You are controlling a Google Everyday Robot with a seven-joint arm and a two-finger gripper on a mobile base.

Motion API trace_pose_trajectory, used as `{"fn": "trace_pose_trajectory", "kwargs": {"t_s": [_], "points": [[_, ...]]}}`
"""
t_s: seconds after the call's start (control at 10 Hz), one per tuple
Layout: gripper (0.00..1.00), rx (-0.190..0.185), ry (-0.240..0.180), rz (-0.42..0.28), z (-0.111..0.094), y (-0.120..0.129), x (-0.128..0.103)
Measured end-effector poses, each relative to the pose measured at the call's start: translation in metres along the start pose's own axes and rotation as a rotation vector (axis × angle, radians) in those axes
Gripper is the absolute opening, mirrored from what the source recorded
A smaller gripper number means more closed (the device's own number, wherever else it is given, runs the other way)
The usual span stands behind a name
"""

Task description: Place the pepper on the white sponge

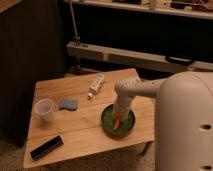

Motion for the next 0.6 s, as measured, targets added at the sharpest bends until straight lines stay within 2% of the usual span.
{"fn": "trace_pose_trajectory", "kwargs": {"t_s": [0.3, 0.4, 0.5, 0.6], "points": [[0.00, -0.039, -0.024, -0.040, -0.045, 0.005, 0.000], [0.00, -0.062, -0.030, -0.087, -0.062, 0.013, 0.000], [0.00, -0.086, -0.033, -0.165, -0.076, 0.031, 0.001], [0.00, -0.103, -0.031, -0.237, -0.081, 0.050, 0.001]]}}
